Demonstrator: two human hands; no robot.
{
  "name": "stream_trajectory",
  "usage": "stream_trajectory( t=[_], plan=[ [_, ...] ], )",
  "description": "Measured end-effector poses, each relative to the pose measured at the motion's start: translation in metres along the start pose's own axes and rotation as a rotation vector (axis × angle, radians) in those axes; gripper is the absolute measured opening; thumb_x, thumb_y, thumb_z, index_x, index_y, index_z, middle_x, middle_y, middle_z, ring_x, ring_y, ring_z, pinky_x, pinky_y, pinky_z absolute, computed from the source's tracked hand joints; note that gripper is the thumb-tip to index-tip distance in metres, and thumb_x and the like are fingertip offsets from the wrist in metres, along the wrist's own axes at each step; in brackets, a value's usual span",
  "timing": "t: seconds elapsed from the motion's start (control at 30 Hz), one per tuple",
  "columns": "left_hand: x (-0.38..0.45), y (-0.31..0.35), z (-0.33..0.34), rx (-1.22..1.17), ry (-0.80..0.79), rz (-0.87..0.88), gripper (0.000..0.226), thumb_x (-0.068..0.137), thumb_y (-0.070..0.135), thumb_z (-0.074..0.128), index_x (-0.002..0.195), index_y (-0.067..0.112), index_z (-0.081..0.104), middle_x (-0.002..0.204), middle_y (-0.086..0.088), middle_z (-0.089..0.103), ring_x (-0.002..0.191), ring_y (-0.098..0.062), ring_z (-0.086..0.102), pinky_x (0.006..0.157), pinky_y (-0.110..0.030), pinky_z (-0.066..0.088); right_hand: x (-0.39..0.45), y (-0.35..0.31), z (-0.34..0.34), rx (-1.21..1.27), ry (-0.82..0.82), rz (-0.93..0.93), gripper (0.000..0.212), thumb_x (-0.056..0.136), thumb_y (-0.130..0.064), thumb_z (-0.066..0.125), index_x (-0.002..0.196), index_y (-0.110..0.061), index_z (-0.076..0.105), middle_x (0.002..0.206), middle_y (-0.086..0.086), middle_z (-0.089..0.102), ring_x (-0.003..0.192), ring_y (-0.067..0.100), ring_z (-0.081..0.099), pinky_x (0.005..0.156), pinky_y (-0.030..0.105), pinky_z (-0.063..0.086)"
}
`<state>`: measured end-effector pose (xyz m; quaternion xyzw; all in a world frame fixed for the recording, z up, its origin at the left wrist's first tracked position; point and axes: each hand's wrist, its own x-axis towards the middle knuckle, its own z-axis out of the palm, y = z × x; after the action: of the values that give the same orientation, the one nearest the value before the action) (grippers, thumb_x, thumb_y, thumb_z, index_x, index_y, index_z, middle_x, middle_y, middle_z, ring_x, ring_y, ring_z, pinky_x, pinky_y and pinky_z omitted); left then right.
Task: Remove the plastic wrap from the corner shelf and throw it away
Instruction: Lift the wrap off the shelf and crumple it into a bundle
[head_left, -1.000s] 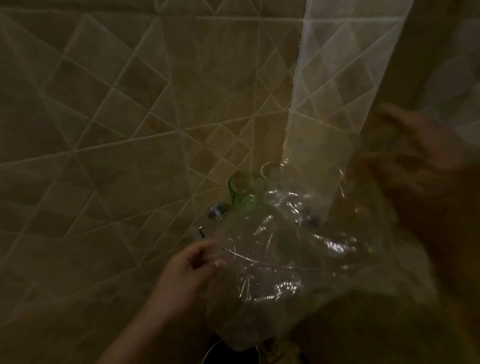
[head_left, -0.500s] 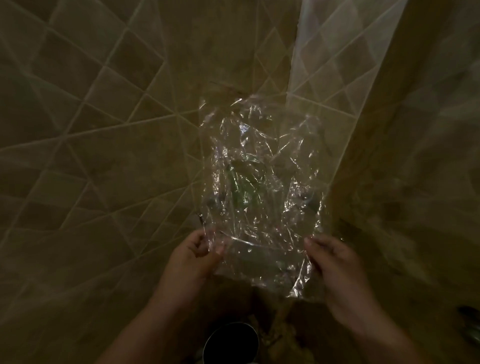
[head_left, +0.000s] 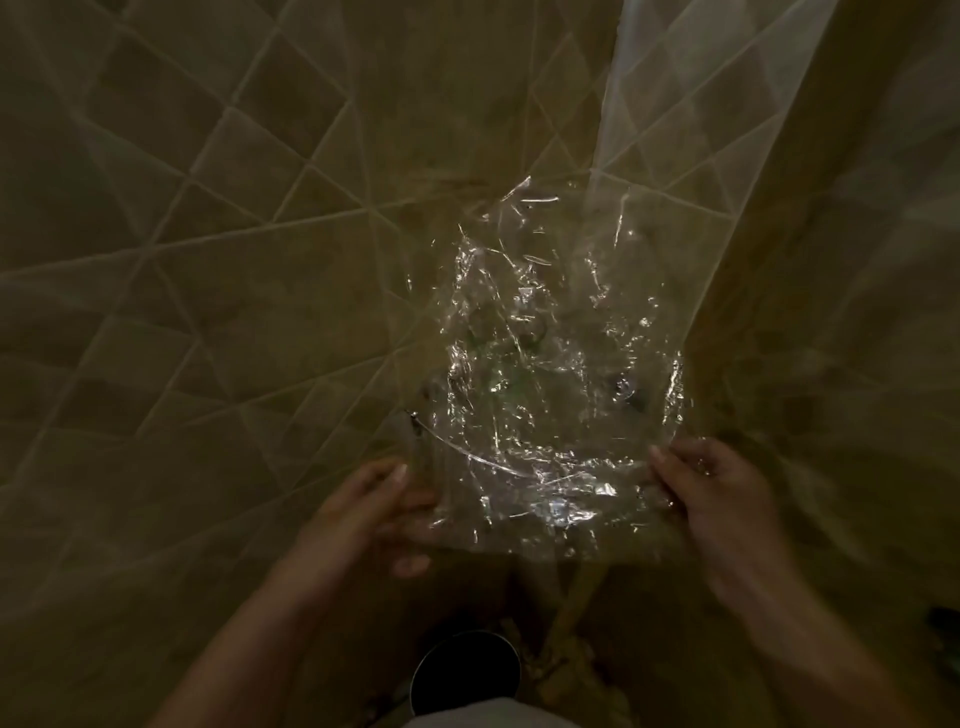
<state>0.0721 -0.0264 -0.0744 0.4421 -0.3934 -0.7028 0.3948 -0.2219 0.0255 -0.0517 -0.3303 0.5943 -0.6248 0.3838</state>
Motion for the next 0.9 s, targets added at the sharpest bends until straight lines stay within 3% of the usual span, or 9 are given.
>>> stream_trajectory(
  t=[0.07, 0.17, 0.27, 0.37, 0.43, 0.5, 0.6, 0.8, 0.9],
  plan=[
    [-0.001, -0.005, 0.014, 0.067, -0.086, -0.067, 0.047, 0.070, 0.037, 0.073, 0.112, 0.022, 0.061, 0.090, -0.005, 0.075, 0.069, -0.018, 0.070, 0.051, -0.026, 0.051, -0.005, 0.001, 0.004, -0.012, -0.064, -0.020, 0.009, 0.075, -0.025, 0.073, 0.076, -0.016, 0.069, 0.064, 0.002, 0.071, 0.053, 0.010, 0.062, 0.045, 0.021, 0.049],
    [-0.001, -0.011, 0.021, 0.155, -0.114, 0.002, 0.050, 0.067, 0.013, 0.077, 0.114, 0.016, 0.060, 0.083, -0.004, 0.074, 0.063, -0.012, 0.066, 0.047, -0.021, 0.047, -0.004, -0.001, 0.005, 0.005, -0.147, 0.031, 0.018, 0.066, -0.040, 0.072, 0.077, -0.025, 0.071, 0.067, -0.001, 0.072, 0.054, 0.010, 0.064, 0.042, 0.022, 0.048],
    [-0.005, -0.015, 0.010, 0.150, -0.139, 0.026, 0.058, 0.072, 0.001, 0.074, 0.122, 0.023, 0.056, 0.101, -0.010, 0.076, 0.086, -0.017, 0.072, 0.062, -0.023, 0.054, 0.010, -0.014, 0.000, 0.138, -0.182, 0.130, 0.020, 0.069, -0.041, 0.069, 0.075, -0.022, 0.073, 0.064, 0.002, 0.071, 0.051, 0.015, 0.065, 0.044, 0.026, 0.051],
    [-0.014, -0.027, -0.003, 0.155, -0.178, 0.071, 0.055, 0.077, 0.015, 0.076, 0.126, 0.027, 0.056, 0.115, -0.011, 0.071, 0.105, -0.028, 0.067, 0.082, -0.036, 0.054, 0.021, -0.021, 0.002, 0.017, -0.194, 0.088, 0.017, 0.077, -0.033, 0.068, 0.072, -0.018, 0.073, 0.058, -0.001, 0.067, 0.050, 0.014, 0.058, 0.046, 0.023, 0.044],
    [-0.018, -0.036, -0.009, 0.118, -0.076, 0.055, 0.052, 0.078, 0.017, 0.074, 0.126, 0.024, 0.056, 0.103, -0.011, 0.075, 0.087, -0.026, 0.071, 0.076, -0.036, 0.055, 0.024, -0.018, 0.006, -0.066, -0.137, -0.008, 0.020, 0.084, -0.024, 0.066, 0.068, -0.013, 0.070, 0.054, -0.002, 0.064, 0.049, 0.012, 0.051, 0.043, 0.021, 0.041],
    [-0.023, -0.048, -0.016, 0.043, 0.015, 0.039, 0.050, 0.072, 0.012, 0.070, 0.121, 0.013, 0.059, 0.081, -0.010, 0.074, 0.060, -0.016, 0.063, 0.054, -0.024, 0.049, 0.022, -0.014, 0.010, -0.060, -0.096, -0.051, 0.019, 0.085, -0.023, 0.065, 0.070, -0.011, 0.068, 0.053, -0.001, 0.064, 0.048, 0.012, 0.053, 0.043, 0.021, 0.043],
    [-0.033, -0.063, -0.020, 0.009, 0.032, -0.025, 0.039, 0.069, 0.010, 0.070, 0.107, 0.004, 0.065, 0.070, -0.010, 0.072, 0.050, -0.013, 0.057, 0.045, -0.021, 0.042, 0.018, -0.007, 0.010, -0.062, -0.104, -0.082, 0.012, 0.085, -0.023, 0.066, 0.076, -0.016, 0.071, 0.057, -0.001, 0.066, 0.051, 0.010, 0.056, 0.047, 0.021, 0.046],
    [-0.027, -0.044, -0.015, -0.021, 0.000, -0.038, 0.038, 0.072, 0.016, 0.068, 0.109, 0.010, 0.065, 0.098, -0.011, 0.076, 0.081, -0.021, 0.070, 0.064, -0.029, 0.054, 0.010, -0.005, 0.006, -0.017, -0.224, -0.109, 0.013, 0.080, -0.024, 0.067, 0.080, -0.012, 0.071, 0.060, 0.000, 0.068, 0.049, 0.010, 0.055, 0.045, 0.018, 0.044],
    [-0.019, -0.024, -0.004, 0.202, -0.088, 0.027, 0.036, 0.078, -0.003, 0.070, 0.112, 0.008, 0.064, 0.098, -0.011, 0.074, 0.083, -0.022, 0.069, 0.070, -0.032, 0.054, 0.007, -0.008, 0.001, -0.006, -0.227, -0.097, 0.012, 0.081, -0.025, 0.066, 0.077, -0.014, 0.070, 0.058, 0.000, 0.066, 0.049, 0.009, 0.056, 0.044, 0.018, 0.044]
  ],
)
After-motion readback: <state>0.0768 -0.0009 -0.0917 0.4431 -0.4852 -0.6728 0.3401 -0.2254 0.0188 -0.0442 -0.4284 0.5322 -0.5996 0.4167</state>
